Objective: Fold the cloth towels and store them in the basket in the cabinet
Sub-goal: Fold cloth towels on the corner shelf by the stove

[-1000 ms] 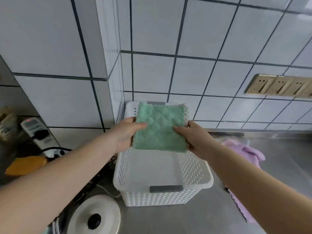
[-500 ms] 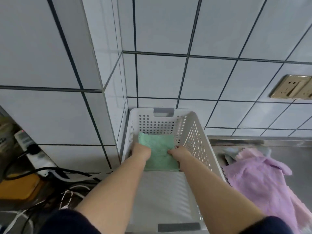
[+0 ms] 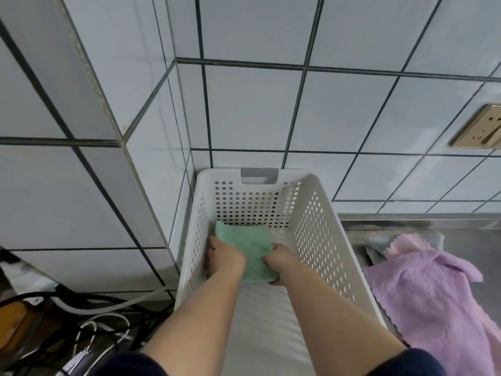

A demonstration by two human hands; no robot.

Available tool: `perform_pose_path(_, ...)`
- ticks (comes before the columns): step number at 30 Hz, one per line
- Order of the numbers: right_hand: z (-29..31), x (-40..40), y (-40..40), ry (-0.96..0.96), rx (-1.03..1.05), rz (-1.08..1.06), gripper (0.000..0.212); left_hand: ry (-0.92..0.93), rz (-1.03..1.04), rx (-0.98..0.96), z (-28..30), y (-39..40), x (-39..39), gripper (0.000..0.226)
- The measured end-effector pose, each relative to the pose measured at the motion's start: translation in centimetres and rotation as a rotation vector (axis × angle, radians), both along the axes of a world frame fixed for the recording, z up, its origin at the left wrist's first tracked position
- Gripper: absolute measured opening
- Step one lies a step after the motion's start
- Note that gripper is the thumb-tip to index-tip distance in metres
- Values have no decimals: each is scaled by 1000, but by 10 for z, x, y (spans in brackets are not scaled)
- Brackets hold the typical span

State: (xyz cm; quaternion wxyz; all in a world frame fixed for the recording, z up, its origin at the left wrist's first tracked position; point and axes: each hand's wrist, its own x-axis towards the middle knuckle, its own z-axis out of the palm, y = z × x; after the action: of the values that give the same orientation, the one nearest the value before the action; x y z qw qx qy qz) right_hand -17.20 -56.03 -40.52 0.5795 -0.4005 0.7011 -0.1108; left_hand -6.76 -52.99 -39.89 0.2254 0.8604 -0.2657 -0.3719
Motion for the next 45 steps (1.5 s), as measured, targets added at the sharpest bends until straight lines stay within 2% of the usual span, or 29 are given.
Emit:
perform_pose_path(5,-68,-2,-20,-9,-85,-19,37,-46,-43,-29,-3,0,-1,74)
perform_pose_path(7,-70,0,-20,-35,-77,-22,33,-181,-127,-80,-2,5,-5,78)
perform_pose_path(9,-43,5,-8,-74,-59,-34,27,-427,-339,-190,-4,10,-9,77)
perform_pose_path(11,-29,8,-3,-68,-70,-19,29,-637,-636,-265,-9,14,-12,74)
perform_pose_path(12,-29,9,-3,-60,-76,-6,31,-686,-742,-253,-13,16,-14,74)
perform_pose_path(14,-29,11,-2,27,-164,42,44,-688,-797,-133,-19,17,-17,72)
perform_pose_path(17,-20,9,6,355,-408,360,64,-634,-697,13,-23,14,-16,71)
perform_pose_path(19,-18,7,8,524,-563,641,61,-672,-692,37,-28,13,-13,71)
perform_pose_path(22,-16,9,4,615,-707,947,54,-727,-729,47,-34,13,-10,71)
perform_pose_path(25,-24,7,-3,621,-660,1074,60,-719,-713,64,-43,11,-10,71)
perform_pose_path(29,-31,0,-6,639,-572,1102,67,-609,-594,19,-51,5,-9,73)
perform_pose_path(33,-37,-12,-6,660,-474,992,61,-481,-459,-21,-49,-5,-8,69)
perform_pose_path(40,-32,-16,-7,621,-363,897,68,-396,-463,23,-44,-15,-3,74)
perform_pose_path(45,-10,-11,-2,537,-469,577,64,-256,-392,-62,-19,-24,-7,70)
